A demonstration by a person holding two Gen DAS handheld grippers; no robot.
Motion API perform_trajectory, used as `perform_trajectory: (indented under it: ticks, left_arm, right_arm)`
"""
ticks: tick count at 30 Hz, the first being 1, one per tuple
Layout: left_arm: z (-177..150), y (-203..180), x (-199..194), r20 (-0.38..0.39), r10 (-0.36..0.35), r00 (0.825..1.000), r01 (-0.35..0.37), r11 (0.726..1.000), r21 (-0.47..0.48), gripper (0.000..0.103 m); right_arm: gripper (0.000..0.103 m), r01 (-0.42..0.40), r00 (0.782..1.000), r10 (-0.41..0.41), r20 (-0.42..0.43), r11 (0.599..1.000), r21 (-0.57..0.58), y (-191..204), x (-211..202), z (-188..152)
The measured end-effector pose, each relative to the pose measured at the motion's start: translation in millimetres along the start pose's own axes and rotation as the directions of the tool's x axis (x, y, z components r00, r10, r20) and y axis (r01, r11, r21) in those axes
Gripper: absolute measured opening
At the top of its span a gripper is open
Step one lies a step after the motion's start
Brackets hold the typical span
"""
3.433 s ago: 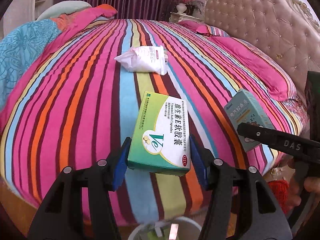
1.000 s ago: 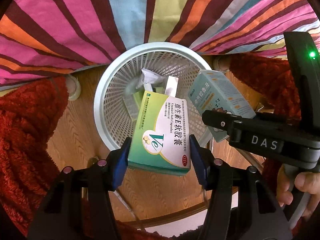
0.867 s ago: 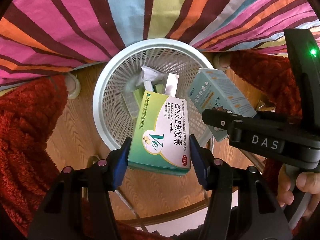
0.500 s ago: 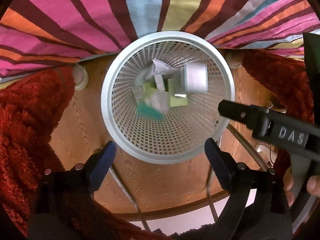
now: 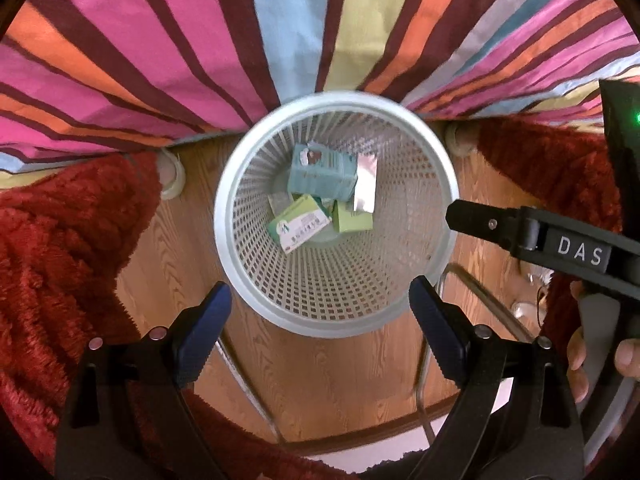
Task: Collect trash
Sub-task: 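Move both tools back toward the white wipe packet and small box on the bed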
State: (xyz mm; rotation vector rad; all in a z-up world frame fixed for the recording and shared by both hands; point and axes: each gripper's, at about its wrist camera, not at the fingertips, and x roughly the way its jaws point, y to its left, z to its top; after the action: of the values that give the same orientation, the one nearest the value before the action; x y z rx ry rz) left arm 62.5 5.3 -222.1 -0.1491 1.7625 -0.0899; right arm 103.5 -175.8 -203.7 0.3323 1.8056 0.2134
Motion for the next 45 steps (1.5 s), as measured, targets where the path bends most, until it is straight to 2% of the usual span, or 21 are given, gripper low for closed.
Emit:
perform_trajectory:
  ticks: [5, 7, 9, 11, 14, 15, 16, 17, 18, 19, 22, 23, 27, 29, 32, 34, 37, 40, 45]
  left_arm:
    - [-10, -2, -36, 0.155, 0.004, 0.988, -0.003, 1.000, -0.006, 0.088]
    - [-14, -1, -51, 0.229, 0.021, 0.973, -0.019, 1.000, -0.012, 0.088]
    - [-18, 1, -68, 0.308, 0.027, 0.951, -0.020, 0.999, -0.024, 0.094]
    - [-20, 5, -81, 0.366, 0.025, 0.930, -0.013, 0.999, -0.037, 0.094]
    - [-22, 12, -103, 0.456, 0.060, 0.888, -0.033, 0.997, -0.068, 0.094]
    - [-22, 11, -107, 0.478, 0.073, 0.875, -0.043, 0.996, -0.075, 0.094]
    - [-22, 12, -115, 0.515, 0.091, 0.852, -0.059, 0.995, -0.079, 0.094]
    - [-23, 11, -121, 0.537, 0.102, 0.837, -0.070, 0.994, -0.080, 0.094]
    - [-23, 10, -128, 0.569, 0.119, 0.813, -0.092, 0.993, -0.077, 0.094]
    - [-22, 9, -133, 0.593, 0.131, 0.795, -0.112, 0.991, -0.069, 0.094]
    - [-16, 8, -149, 0.628, 0.126, 0.768, -0.117, 0.991, -0.056, 0.094]
    - [-14, 8, -153, 0.638, 0.119, 0.761, -0.112, 0.992, -0.053, 0.094]
    - [5, 9, -182, 0.696, 0.123, 0.708, -0.116, 0.992, -0.058, 0.094]
    - [18, 8, -195, 0.716, 0.124, 0.687, -0.115, 0.991, -0.061, 0.094]
    - [39, 6, -214, 0.752, 0.089, 0.653, -0.084, 0.995, -0.045, 0.094]
    - [56, 4, -226, 0.780, 0.081, 0.621, -0.085, 0.996, -0.035, 0.094]
    - [79, 3, -238, 0.800, 0.067, 0.597, -0.080, 0.997, -0.024, 0.094]
    - [103, 3, -246, 0.810, 0.059, 0.584, -0.068, 0.997, -0.024, 0.094]
    - [143, 6, -253, 0.808, 0.067, 0.585, -0.066, 0.997, -0.035, 0.096]
  right_arm:
    - [0.080, -0.025, 0.990, 0.034, 0.134, 0.997, -0.072, 10, -36, -10]
    - [0.080, -0.030, 0.980, 0.051, 0.193, 0.993, -0.111, 15, -52, -14]
    - [0.080, -0.017, 0.960, 0.059, 0.273, 0.987, -0.157, 21, -71, -20]
    - [0.080, 0.003, 0.931, 0.070, 0.359, 0.980, -0.198, 26, -91, -24]
    - [0.080, 0.046, 0.859, 0.087, 0.504, 0.968, -0.247, 33, -123, -31]
    - [0.080, 0.063, 0.829, 0.094, 0.551, 0.963, -0.260, 34, -133, -32]
    - [0.080, 0.077, 0.802, 0.101, 0.589, 0.960, -0.269, 36, -142, -32]
    - [0.080, 0.085, 0.782, 0.106, 0.614, 0.958, -0.274, 35, -149, -31]
    - [0.080, 0.089, 0.761, 0.113, 0.638, 0.957, -0.276, 36, -156, -29]
    - [0.080, 0.091, 0.744, 0.118, 0.657, 0.957, -0.274, 36, -162, -26]
    - [0.080, 0.100, 0.702, 0.120, 0.702, 0.960, -0.263, 34, -178, -11]
    - [0.081, 0.108, 0.691, 0.116, 0.713, 0.959, -0.261, 35, -180, -9]
    - [0.080, 0.134, 0.649, 0.109, 0.753, 0.958, -0.255, 42, -199, 11]
    - [0.080, 0.129, 0.637, 0.117, 0.762, 0.958, -0.255, 42, -210, 20]
    - [0.081, 0.119, 0.619, 0.127, 0.775, 0.960, -0.253, 49, -221, 33]
    - [0.081, 0.115, 0.610, 0.130, 0.781, 0.961, -0.250, 53, -227, 43]
    - [0.080, 0.111, 0.605, 0.136, 0.785, 0.961, -0.252, 59, -233, 57]
    - [0.080, 0.130, 0.597, 0.131, 0.791, 0.958, -0.257, 68, -236, 73]
    - [0.080, 0.150, 0.588, 0.127, 0.799, 0.953, -0.263, 80, -239, 97]
